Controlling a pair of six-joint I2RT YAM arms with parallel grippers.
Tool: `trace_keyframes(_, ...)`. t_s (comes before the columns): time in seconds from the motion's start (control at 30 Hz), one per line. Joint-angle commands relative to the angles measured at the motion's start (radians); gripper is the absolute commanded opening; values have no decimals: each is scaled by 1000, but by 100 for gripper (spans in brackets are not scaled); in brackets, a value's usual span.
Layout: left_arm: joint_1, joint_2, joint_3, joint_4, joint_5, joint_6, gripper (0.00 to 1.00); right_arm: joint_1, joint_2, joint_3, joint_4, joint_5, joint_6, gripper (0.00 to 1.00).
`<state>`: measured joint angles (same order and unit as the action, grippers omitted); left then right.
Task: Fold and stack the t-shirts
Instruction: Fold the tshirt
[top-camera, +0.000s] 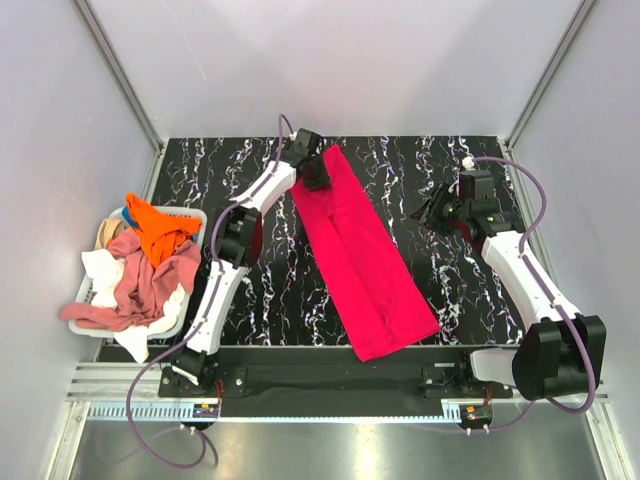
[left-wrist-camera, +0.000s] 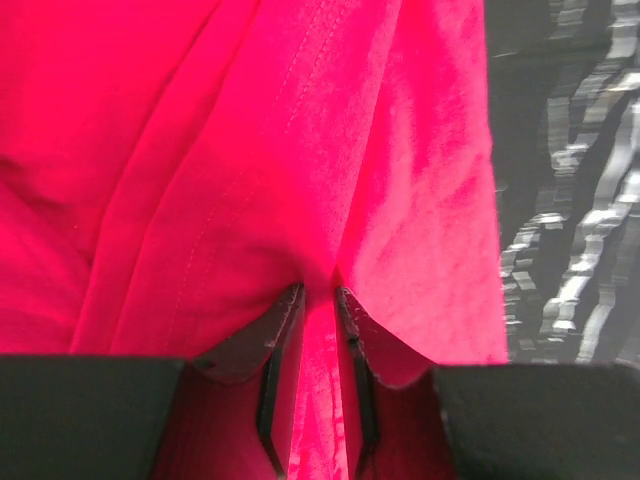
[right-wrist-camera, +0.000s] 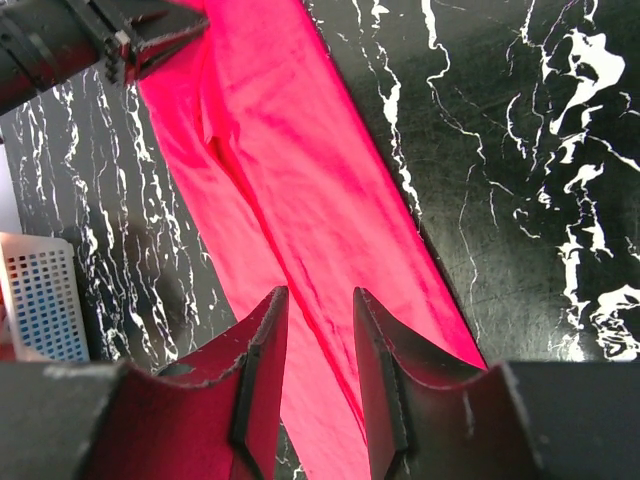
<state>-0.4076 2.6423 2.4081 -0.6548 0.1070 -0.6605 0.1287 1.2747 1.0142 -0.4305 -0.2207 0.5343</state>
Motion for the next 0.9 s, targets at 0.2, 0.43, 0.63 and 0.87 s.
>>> trace_keyframes(0.2,-43,97,40,389,230,-39,30,0,35,17,81,9,6,40)
trace_keyframes(0.43,-2,-181,-192,426,365,96,42,0,45,41,35,38,4,40)
trace_keyframes(0.63,-7,-514,-548,383,384,167,49,0,41,6,-42,67,-20,41)
trace_keyframes(0.87,-204,-715,-964,431,312,107,42,0,15,-5,-70,58,-3,40)
